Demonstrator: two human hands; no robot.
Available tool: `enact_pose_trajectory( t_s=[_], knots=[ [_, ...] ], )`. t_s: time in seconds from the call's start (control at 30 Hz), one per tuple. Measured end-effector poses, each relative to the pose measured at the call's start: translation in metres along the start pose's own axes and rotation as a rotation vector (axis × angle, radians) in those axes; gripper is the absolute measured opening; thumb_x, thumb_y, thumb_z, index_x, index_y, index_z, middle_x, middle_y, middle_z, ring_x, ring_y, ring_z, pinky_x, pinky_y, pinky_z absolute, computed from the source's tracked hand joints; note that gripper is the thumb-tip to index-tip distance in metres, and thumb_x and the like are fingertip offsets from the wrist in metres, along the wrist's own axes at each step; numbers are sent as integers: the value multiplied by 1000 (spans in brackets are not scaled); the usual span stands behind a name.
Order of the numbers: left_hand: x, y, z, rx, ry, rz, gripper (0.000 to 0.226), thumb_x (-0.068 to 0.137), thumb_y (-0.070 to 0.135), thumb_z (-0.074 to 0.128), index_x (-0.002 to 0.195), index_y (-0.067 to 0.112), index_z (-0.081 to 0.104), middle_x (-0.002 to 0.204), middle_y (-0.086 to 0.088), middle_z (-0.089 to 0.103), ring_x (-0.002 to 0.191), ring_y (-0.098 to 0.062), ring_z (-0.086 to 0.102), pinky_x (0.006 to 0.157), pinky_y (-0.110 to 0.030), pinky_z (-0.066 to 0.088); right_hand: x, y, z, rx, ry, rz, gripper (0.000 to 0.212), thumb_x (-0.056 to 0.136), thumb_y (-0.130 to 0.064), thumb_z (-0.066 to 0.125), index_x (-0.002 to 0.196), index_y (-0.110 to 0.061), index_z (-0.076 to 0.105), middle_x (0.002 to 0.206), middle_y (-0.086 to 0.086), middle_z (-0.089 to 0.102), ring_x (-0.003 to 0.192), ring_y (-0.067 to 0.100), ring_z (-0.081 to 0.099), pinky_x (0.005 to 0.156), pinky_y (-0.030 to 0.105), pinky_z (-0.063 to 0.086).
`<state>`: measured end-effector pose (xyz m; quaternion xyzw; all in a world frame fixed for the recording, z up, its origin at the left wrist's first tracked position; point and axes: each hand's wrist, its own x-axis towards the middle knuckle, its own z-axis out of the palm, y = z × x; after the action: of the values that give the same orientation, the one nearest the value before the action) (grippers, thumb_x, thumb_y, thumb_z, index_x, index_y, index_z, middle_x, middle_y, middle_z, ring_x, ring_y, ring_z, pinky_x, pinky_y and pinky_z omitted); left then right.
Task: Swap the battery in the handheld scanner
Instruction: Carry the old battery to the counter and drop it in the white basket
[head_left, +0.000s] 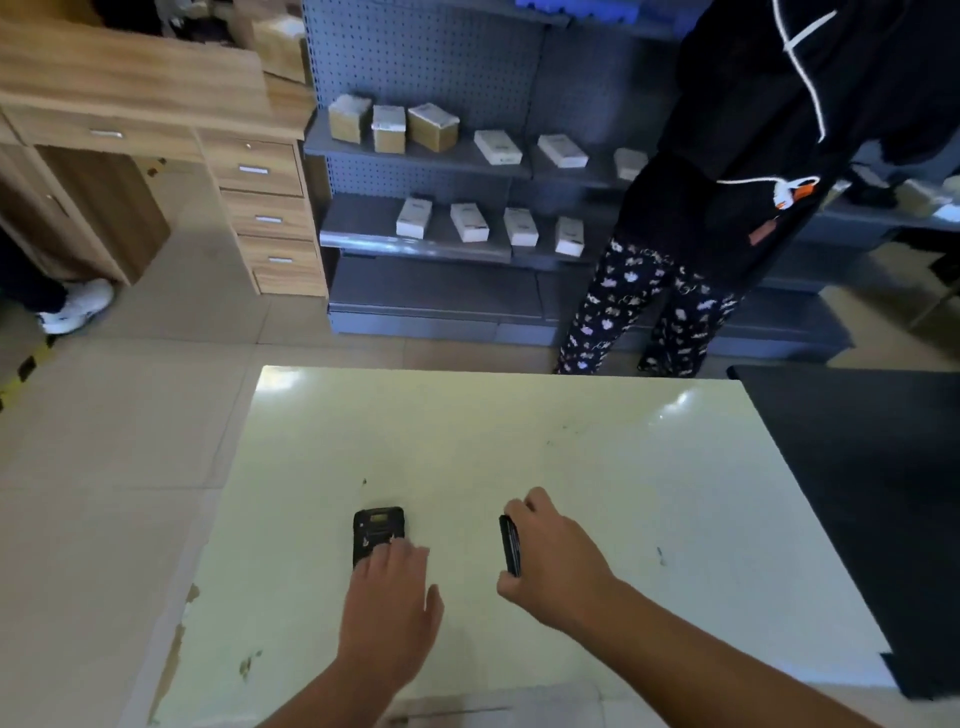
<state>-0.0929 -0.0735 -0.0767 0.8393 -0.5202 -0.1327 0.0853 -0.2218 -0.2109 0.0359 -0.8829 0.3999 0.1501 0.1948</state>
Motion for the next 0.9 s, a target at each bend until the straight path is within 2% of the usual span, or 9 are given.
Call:
enact_pose_trajectory(
  t_s=[0.1, 0.2, 0.33, 0.47, 0.67, 0.8, 0.9],
  knots=[
    [2, 20, -19, -83, -38, 119, 40, 98, 41, 53, 131, 21, 60, 127, 0, 61, 117, -22, 56, 98, -37, 47, -6, 16, -7, 22, -7, 58, 55, 83, -33, 79, 128, -14, 54, 126, 6, 47, 101, 31, 65, 84, 38, 57],
    [11, 35, -28, -161, -49, 187, 38, 99, 40, 55, 132, 22, 61, 127, 1, 60, 115, -21, 56, 96, -36, 48, -10, 40, -11, 81, 3, 124, 57, 80, -35, 83, 125, -14, 55, 124, 6, 48, 100, 31, 65, 85, 40, 57],
    [30, 65, -26, -93, -81, 242, 39, 101, 40, 50, 135, 23, 58, 131, 1, 57, 117, -21, 55, 97, -36, 46, -22, 81, -16, 124, 46, 195, 56, 80, -38, 82, 124, -15, 55, 121, 3, 47, 96, 29, 65, 83, 42, 58],
    [50, 120, -29, 33, -53, 317, 33, 97, 34, 54, 122, 15, 65, 119, -6, 64, 105, -29, 60, 88, -40, 47, -43, 135, -29, 170, 100, 279, 53, 80, -37, 81, 121, -17, 54, 117, 0, 45, 91, 26, 64, 79, 40, 60],
    [74, 254, -15, 44, 22, 502, 39, 93, 40, 59, 125, 19, 66, 116, -2, 67, 104, -26, 63, 88, -41, 51, -87, 247, -48, 206, 161, 340, 48, 83, -34, 79, 118, -16, 51, 118, 2, 42, 94, 28, 64, 81, 40, 61],
    [82, 372, 9, 45, 42, 520, 39, 91, 41, 65, 123, 19, 67, 111, 0, 69, 100, -24, 66, 85, -40, 53, -121, 352, -58, 229, 233, 355, 48, 86, -35, 77, 120, -15, 50, 124, 5, 43, 98, 29, 63, 78, 33, 54],
    [86, 473, 31, 28, 44, 511, 40, 92, 45, 64, 125, 23, 67, 115, 3, 70, 101, -20, 66, 87, -37, 54, -151, 435, -72, 229, 275, 364, 50, 87, -35, 76, 123, -15, 48, 131, 6, 42, 103, 30, 60, 81, 36, 52]
  ],
)
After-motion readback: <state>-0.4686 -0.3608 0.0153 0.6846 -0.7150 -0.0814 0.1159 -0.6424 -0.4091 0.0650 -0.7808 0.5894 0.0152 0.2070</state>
